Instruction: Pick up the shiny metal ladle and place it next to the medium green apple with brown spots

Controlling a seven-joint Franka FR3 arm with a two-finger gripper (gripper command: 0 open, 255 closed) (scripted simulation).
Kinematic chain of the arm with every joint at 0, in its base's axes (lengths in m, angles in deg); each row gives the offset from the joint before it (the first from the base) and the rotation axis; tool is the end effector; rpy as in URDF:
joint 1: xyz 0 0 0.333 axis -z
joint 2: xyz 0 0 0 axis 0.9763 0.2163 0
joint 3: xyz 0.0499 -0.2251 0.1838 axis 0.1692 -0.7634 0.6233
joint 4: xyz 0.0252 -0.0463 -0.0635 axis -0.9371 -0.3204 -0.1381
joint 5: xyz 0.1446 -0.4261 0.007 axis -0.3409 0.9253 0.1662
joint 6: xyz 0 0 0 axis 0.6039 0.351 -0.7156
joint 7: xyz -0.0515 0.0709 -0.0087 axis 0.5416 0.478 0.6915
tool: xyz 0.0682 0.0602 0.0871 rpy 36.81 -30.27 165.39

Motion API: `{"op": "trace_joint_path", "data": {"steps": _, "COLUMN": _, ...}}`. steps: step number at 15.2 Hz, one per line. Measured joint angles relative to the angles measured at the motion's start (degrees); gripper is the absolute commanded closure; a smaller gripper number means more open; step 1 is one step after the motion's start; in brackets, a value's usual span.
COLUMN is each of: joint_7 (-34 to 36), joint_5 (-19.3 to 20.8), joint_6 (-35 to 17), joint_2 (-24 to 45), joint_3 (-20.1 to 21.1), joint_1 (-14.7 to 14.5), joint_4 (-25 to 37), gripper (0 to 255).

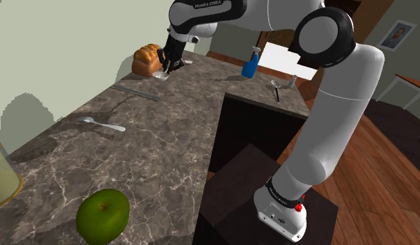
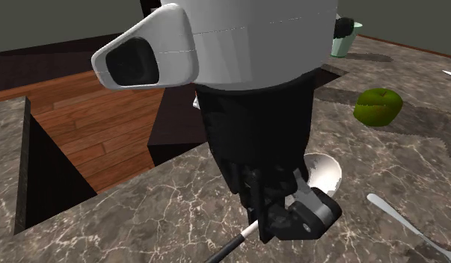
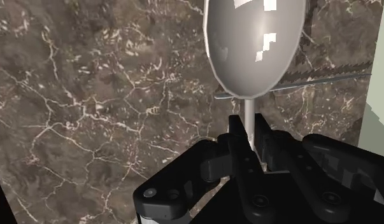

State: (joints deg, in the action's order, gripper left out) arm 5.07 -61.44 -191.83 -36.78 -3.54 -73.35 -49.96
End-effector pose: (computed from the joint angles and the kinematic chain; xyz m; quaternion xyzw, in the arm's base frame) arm 0.7022 0.0327 0.3921 -0.8676 0.4842 -0.0458 0.1035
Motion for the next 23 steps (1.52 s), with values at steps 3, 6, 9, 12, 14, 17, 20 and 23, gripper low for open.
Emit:
{"op": "trace_joint_path", "data": {"steps": 3, "joint_7": 0.73, "joint_5": 0.08, "joint_6": 1.08, "joint_2": -1.44, "joint_3": 0.19, "joint_1": -0.33, "joint_4": -0.29, "gripper": 255}}
{"op": "trace_joint_path", "data": {"steps": 6, "joint_7": 2.21, "joint_5": -0.20, "joint_6": -0.51, "joint_2": -6.16, "joint_3": 0.93, "joint_1": -1.26, "joint_4": -6.39, "gripper": 255}}
{"op": "trace_joint_path", "data": {"steps": 9, "joint_7": 3.97, "joint_5": -0.63, "joint_6": -2.32, "joint_2": -11.33, "joint_3": 1.89, "joint_1": -2.34, "joint_4": -13.10, "gripper": 255}}
{"op": "trace_joint_path", "data": {"steps": 12, "joint_7": 6.25, "joint_5": -1.11, "joint_6": -3.90, "joint_2": -16.48, "joint_3": 3.20, "joint_1": -3.67, "joint_4": -19.50, "gripper": 255}}
{"op": "trace_joint_path", "data": {"steps": 14, "joint_7": 7.85, "joint_5": -1.40, "joint_6": -4.47, "joint_2": -19.27, "joint_3": 4.11, "joint_1": -4.53, "joint_4": -22.63, "gripper": 255}}
{"op": "trace_joint_path", "data": {"steps": 17, "joint_7": 10.10, "joint_5": -2.24, "joint_6": -5.18, "joint_2": -24.20, "joint_3": 5.56, "joint_1": -5.89, "joint_4": -27.95, "gripper": 255}}
{"op": "trace_joint_path", "data": {"steps": 20, "joint_7": 12.78, "joint_5": -3.23, "joint_6": -5.56, "joint_2": -28.99, "joint_3": 7.33, "joint_1": -7.49, "joint_4": -32.71, "gripper": 255}}
{"op": "trace_joint_path", "data": {"steps": 23, "joint_7": 15.57, "joint_5": -4.27, "joint_6": -5.51, "joint_2": -33.07, "joint_3": 9.23, "joint_1": -9.14, "joint_4": -36.35, "gripper": 255}}
